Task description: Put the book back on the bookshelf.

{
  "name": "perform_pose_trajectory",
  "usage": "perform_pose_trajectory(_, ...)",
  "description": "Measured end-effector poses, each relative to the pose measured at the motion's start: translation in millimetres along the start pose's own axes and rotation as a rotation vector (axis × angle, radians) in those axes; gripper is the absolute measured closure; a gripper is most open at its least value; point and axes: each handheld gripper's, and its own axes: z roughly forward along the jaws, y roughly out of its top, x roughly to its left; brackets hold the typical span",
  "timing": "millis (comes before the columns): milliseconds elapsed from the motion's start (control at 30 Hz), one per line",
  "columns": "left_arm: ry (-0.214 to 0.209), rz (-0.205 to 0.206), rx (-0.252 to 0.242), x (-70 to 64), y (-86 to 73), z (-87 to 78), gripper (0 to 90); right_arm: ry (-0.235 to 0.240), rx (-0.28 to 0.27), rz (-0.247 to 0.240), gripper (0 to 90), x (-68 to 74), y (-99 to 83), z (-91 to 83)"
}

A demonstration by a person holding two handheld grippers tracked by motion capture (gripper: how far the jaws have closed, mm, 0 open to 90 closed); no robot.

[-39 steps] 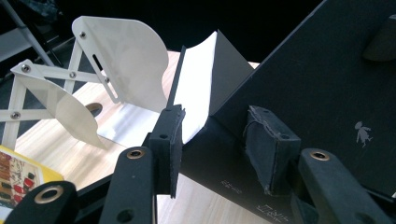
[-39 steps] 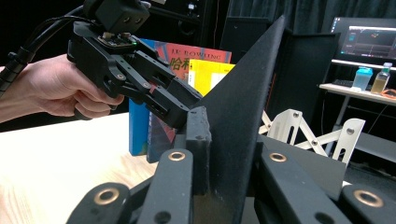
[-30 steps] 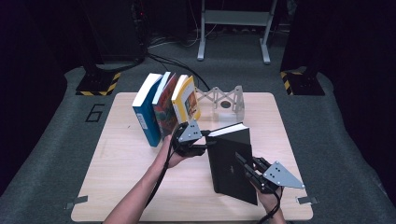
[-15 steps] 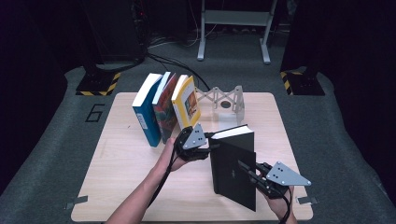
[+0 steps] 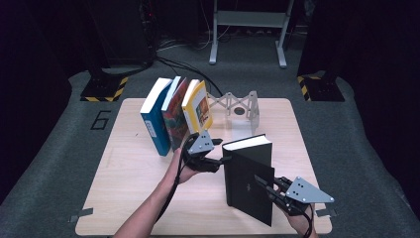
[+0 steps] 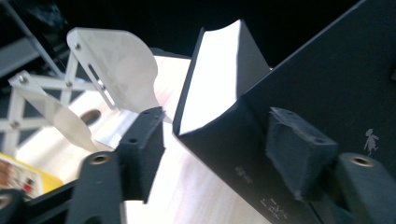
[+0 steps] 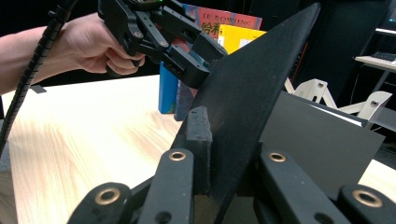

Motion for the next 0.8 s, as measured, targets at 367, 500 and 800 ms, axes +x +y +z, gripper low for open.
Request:
perform_pose_trajectory(367,-0.123,-0.079,0.006,6.2,-16.9,14.0,29.6,0.025,0.005,-0.007,81.0,-1.9,-1.5,-2.8)
perform_pose_trajectory(500,-0.153,-0.069,-0.004,5.6,-17.3,16.3,35.9,0.024,0.011,0.000,80.8,-3.0,-1.0,-2.4)
perform_pose_trajectory(800,-0.134,-0.055,0.000,2.4,-16.8,14.9,39.1,0.019,0.014,0.007,76.8,-11.5,-2.4,0.0)
